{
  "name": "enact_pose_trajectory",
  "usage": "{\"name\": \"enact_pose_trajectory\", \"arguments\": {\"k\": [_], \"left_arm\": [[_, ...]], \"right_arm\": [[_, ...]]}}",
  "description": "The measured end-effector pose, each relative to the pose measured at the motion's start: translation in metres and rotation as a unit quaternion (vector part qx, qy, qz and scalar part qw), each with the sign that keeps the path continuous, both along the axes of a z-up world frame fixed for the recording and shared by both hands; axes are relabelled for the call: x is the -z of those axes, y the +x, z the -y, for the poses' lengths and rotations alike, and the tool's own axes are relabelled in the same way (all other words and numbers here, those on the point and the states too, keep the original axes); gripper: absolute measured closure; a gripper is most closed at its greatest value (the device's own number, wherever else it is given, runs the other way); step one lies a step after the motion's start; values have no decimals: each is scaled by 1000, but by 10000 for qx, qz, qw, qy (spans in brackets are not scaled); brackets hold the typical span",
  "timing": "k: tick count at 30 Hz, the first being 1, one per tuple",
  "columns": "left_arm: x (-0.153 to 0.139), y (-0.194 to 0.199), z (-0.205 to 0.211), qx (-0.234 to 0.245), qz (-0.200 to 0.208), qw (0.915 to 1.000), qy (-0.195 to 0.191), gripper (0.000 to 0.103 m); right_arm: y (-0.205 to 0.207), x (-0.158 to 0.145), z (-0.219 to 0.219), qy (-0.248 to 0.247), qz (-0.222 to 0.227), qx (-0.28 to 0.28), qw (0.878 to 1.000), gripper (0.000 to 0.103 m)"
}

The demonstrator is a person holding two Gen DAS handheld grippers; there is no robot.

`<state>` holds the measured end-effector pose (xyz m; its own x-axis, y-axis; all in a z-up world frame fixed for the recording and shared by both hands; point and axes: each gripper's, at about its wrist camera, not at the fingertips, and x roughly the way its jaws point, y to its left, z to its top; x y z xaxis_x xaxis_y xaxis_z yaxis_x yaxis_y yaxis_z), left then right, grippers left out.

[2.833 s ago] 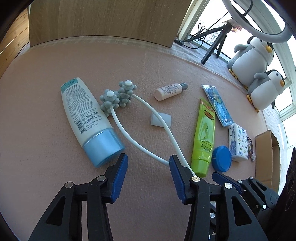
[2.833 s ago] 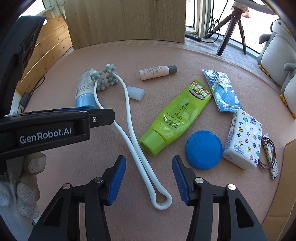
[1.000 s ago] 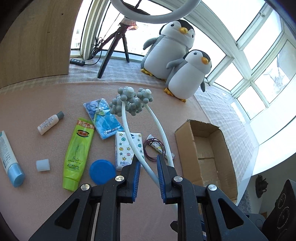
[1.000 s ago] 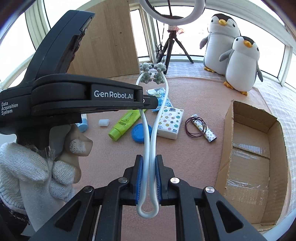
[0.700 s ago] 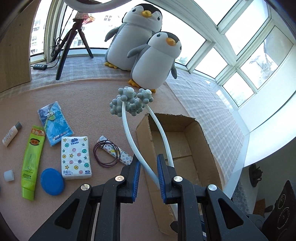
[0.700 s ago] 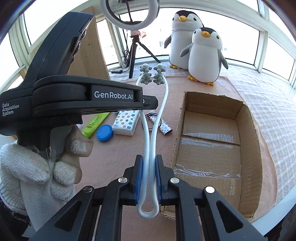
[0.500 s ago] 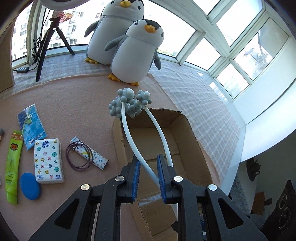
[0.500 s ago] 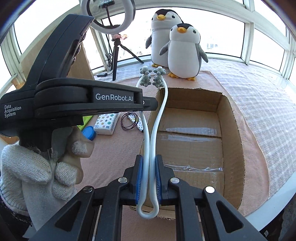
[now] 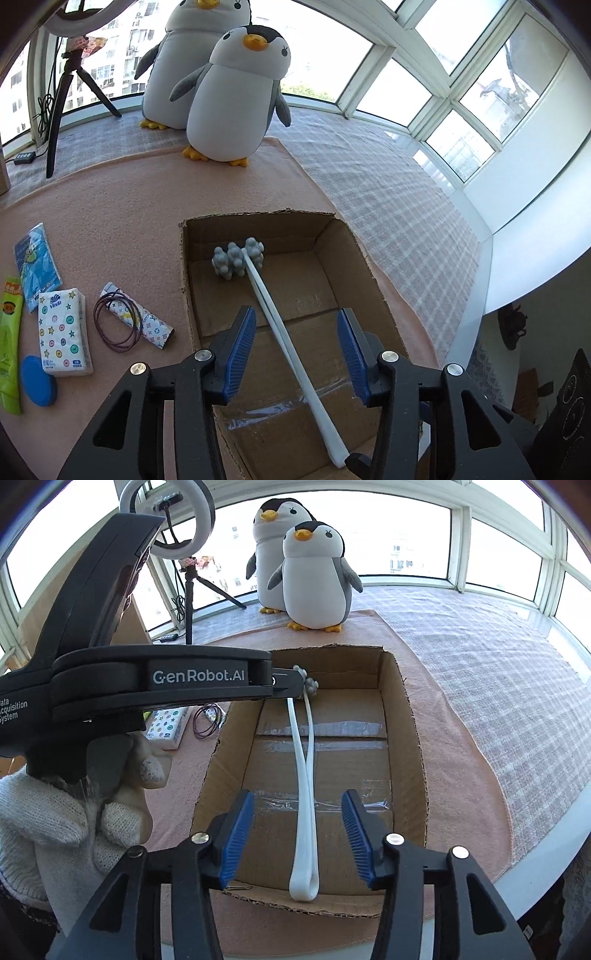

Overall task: Organize objects
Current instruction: 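Carry the white roller with the right tool into the cardboard box and release, then move the right tool back toward the Vinda tissue pack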

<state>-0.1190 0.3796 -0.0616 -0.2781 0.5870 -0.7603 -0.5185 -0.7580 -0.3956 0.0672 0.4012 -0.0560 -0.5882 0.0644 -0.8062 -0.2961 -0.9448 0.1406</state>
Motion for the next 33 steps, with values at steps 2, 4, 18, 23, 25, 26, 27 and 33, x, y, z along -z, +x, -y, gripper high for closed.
{"name": "enact_pose_trajectory", "arguments": {"k": [2, 4, 18, 23, 25, 26, 27, 33], "left_arm": [[-1, -1, 5, -54, -37, 10000, -58, 53], [-1, -3, 13, -127, -31, 9999, -75, 53], [13, -33, 87, -874, -27, 9948, -523, 53], [29, -58, 114, -1177, 61, 9897, -816, 53], [37, -71, 124, -1321, 124, 9868, -927, 53], [42, -77, 129, -1387, 149, 9853, -990, 53], [46, -83, 134, -1448, 182, 9839, -1031, 53], [70, -110, 148, -1704, 255, 9765, -1295, 53]], "right_arm": [[2, -2, -4, -71, -33, 25, 10000, 37], [2, -2, -6, -146, -36, 51, 9999, 37], [-4, -4, 7, -443, -90, -94, 9989, 37], [-6, -4, 11, -516, -91, -119, 9986, 37], [-7, -5, 13, -524, -90, -147, 9985, 37], [-7, -4, 15, -528, -84, -158, 9984, 37], [-7, -4, 17, -527, -72, -170, 9984, 37], [-5, 0, 24, -508, 31, -191, 9985, 37]]}}
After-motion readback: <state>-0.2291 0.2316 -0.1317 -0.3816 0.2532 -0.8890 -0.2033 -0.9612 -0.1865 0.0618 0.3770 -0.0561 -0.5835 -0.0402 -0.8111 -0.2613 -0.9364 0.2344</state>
